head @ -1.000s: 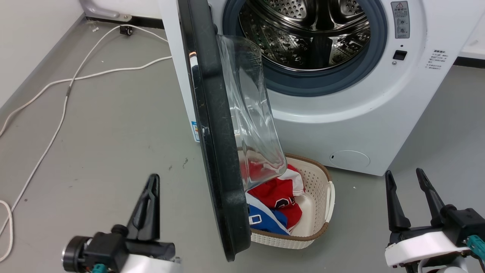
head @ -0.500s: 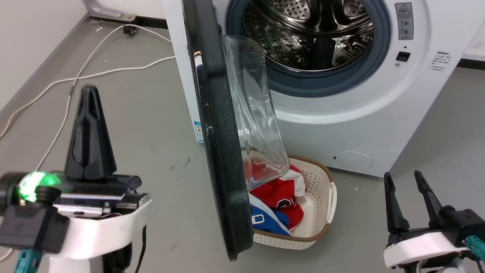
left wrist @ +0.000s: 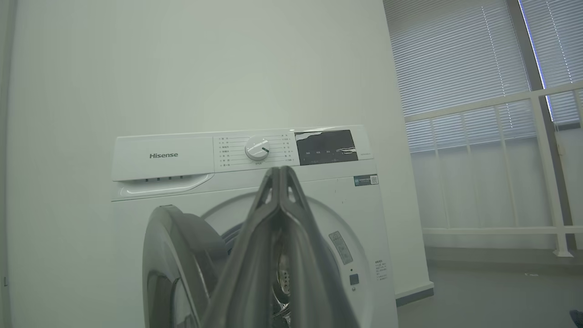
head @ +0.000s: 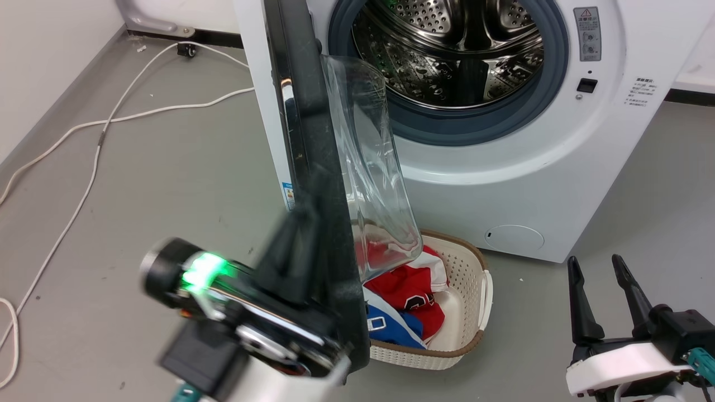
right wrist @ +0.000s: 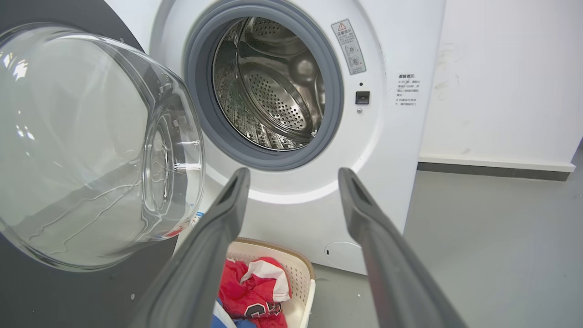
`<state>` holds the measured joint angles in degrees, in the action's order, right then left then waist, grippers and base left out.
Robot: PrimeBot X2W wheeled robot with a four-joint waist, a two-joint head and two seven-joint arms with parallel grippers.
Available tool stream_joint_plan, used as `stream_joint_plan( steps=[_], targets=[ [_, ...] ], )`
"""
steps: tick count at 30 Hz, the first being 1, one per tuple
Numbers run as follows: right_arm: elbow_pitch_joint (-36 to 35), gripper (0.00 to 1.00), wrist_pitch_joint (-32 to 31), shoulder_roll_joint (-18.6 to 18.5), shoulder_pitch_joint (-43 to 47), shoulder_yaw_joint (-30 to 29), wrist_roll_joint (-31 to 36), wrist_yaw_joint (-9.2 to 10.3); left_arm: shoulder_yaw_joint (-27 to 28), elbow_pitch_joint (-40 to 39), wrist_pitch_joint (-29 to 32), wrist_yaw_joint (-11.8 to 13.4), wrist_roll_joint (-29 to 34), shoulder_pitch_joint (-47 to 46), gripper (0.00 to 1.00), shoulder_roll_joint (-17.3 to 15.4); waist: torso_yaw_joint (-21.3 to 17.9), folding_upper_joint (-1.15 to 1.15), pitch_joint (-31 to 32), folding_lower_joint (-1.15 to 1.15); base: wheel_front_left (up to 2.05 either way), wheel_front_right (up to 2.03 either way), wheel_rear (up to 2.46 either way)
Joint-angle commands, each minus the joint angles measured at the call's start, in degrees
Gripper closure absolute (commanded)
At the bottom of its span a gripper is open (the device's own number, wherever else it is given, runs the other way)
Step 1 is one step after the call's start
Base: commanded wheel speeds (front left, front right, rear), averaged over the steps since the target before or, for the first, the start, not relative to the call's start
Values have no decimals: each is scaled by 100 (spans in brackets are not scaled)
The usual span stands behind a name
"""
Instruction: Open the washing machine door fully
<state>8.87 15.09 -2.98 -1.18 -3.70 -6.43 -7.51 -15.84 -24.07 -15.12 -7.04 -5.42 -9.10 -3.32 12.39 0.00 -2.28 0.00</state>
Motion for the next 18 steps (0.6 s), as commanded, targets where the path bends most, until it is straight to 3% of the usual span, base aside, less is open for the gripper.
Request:
stream_joint_plan(
  steps=[1, 10, 18],
  targets=[
    [0, 0, 12, 19, 30, -17, -22, 4, -272, 142, -6, -27, -56, 113, 100, -140, 10, 0, -7, 0, 0, 0, 0],
    [38, 0, 12, 18, 68, -35, -47, 4, -1662, 1388, -6, -41, -555, 549, 100, -684, 89, 0, -30, 0, 0, 0, 0],
    [63, 0, 11, 18, 34, -43, -50, 4, -1609, 2294, -9, 88, -633, 381, 100, -589, 142, 0, -83, 0, 0, 0, 0]
  ],
)
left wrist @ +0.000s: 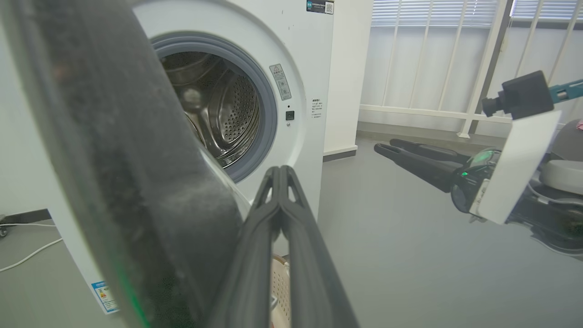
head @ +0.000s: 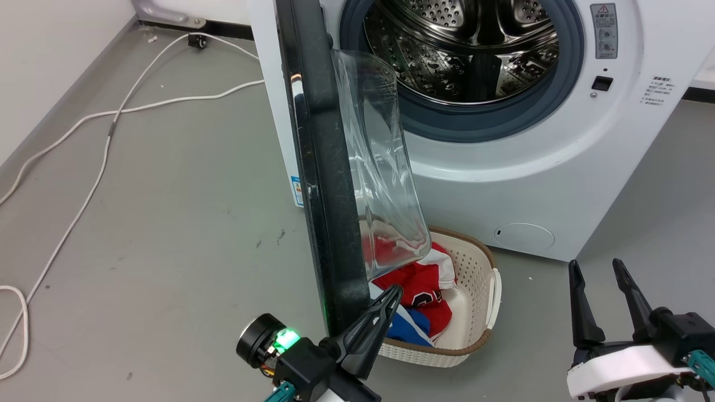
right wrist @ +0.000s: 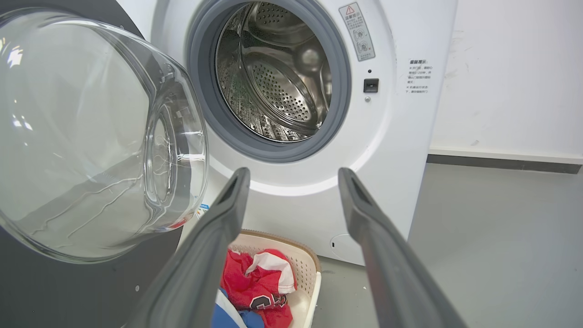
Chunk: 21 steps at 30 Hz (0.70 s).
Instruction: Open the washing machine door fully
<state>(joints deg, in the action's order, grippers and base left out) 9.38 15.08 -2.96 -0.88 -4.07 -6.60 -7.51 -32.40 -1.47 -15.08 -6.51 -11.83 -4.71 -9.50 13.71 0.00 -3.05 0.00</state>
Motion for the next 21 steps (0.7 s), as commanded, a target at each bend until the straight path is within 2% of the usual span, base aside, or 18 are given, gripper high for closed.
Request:
stream_joint_plan(
  steps=[1, 9, 14, 21],
  targets=[
    [17, 0, 12, 15, 8, -12, -35, 4, 89, 98, -12, 79, 45, -70, 100, 36, 23, 0, -11, 0, 0, 0, 0],
    [70, 0, 13, 16, 53, -49, -27, 4, 392, 360, 3, 215, 138, -33, 100, 127, 268, 0, -18, 0, 0, 0, 0],
    [134, 0, 13, 16, 90, -42, -48, 4, 423, 418, 3, 157, 193, 54, 100, 212, 637, 0, 11, 0, 0, 0, 0],
    [199, 0, 12, 15, 102, 28, -34, 4, 786, 355, -1, 245, 174, 133, 100, 286, 1021, 0, -21, 0, 0, 0, 0]
  ],
)
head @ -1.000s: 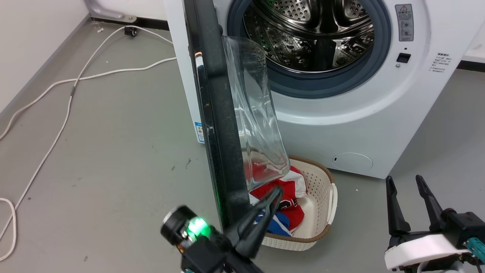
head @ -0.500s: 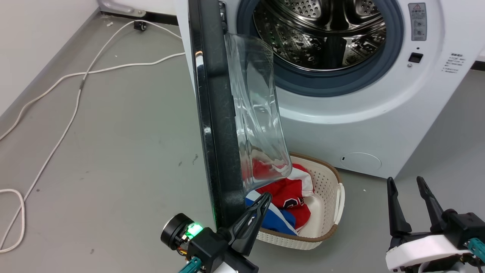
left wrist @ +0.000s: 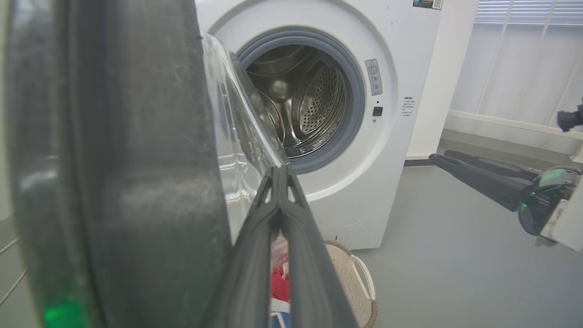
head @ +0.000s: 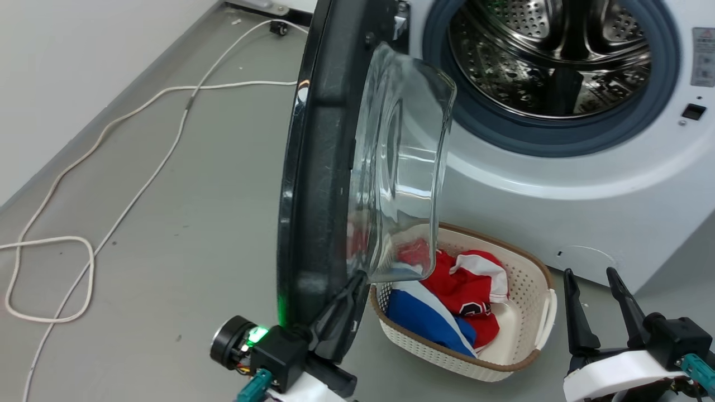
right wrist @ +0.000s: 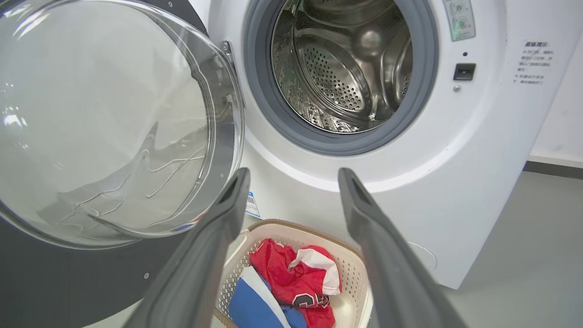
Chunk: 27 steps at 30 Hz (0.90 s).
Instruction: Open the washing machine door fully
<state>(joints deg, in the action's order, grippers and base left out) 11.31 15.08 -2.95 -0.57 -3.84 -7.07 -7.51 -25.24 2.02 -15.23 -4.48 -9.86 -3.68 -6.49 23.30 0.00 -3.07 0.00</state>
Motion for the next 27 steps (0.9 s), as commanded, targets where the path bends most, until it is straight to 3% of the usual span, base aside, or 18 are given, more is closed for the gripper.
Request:
stream_joint_plan(
  steps=[1, 16, 27],
  targets=[
    [15, 0, 13, 13, 70, 13, 33, 4, 126, 8, 14, 54, -27, 43, 100, -11, 103, 0, -30, 0, 0, 0, 0],
    [62, 0, 13, 12, -148, 7, 340, 4, 1545, 161, 14, 183, -218, -211, 100, -52, 363, 0, -518, 0, 0, 0, 0],
    [17, 0, 13, -180, -312, -48, 502, 4, 2585, 891, 14, 4, -398, -903, 100, -529, 158, 0, -1049, 0, 0, 0, 0]
  ],
)
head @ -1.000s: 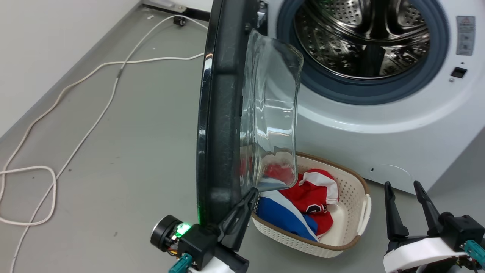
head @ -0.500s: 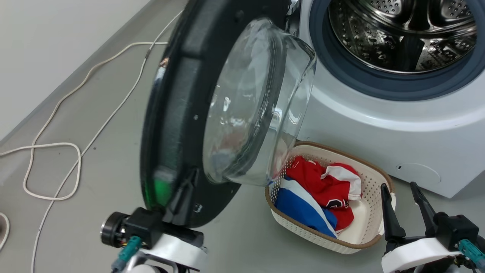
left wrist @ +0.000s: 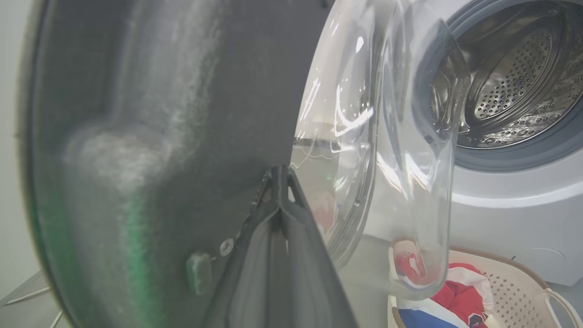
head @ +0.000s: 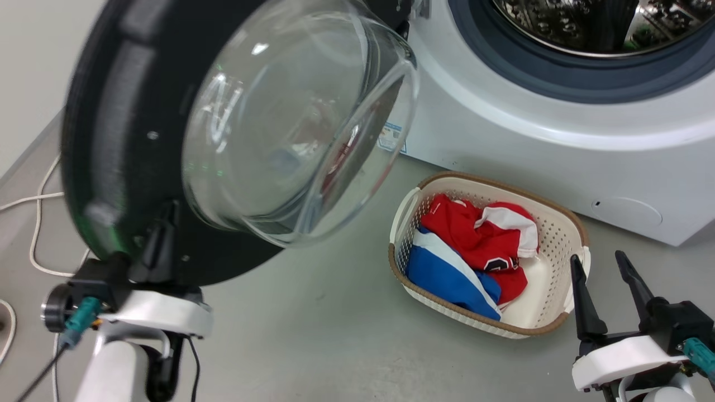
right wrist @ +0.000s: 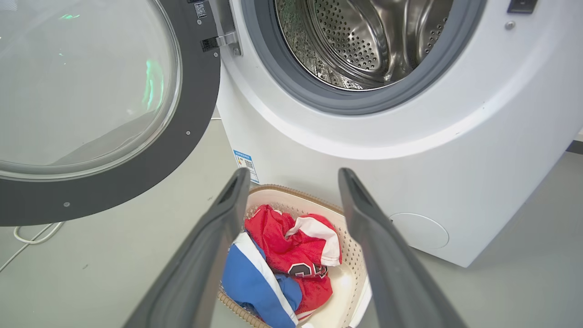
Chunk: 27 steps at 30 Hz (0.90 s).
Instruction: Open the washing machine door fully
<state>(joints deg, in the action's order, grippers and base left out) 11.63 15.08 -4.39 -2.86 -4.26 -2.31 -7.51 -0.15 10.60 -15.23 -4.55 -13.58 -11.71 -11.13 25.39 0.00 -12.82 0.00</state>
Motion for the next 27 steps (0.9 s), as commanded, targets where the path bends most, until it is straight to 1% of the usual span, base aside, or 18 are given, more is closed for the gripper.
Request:
stream_joint_plan(
  steps=[1, 7, 16, 19, 24, 27],
  targets=[
    [-17, 0, 9, -54, -88, -13, 30, 4, 160, 114, 14, 6, -20, -184, 100, -141, -70, 0, -121, 0, 0, 0, 0],
    [-105, 0, -38, -139, -179, -63, 71, 4, 692, 574, 14, 22, -142, -668, 100, -399, -169, 0, -396, 0, 0, 0, 0],
    [-184, 0, -96, -172, -207, -110, 106, 4, 1146, 957, 14, -39, -144, -1043, 100, -522, -250, 0, -549, 0, 0, 0, 0],
    [-176, 0, -96, -164, -211, -124, 103, 4, 1208, 998, 14, -73, -71, -1074, 100, -485, -268, 0, -536, 0, 0, 0, 0],
    [-131, 0, -68, -100, -227, -135, 57, 4, 1150, 903, 14, -119, 112, -929, 100, -359, -298, 0, -409, 0, 0, 0, 0],
    [-97, 0, -45, -45, -228, -206, -15, 4, 1092, 711, 14, -141, 222, -747, 100, -205, -324, 0, -273, 0, 0, 0, 0]
  ],
)
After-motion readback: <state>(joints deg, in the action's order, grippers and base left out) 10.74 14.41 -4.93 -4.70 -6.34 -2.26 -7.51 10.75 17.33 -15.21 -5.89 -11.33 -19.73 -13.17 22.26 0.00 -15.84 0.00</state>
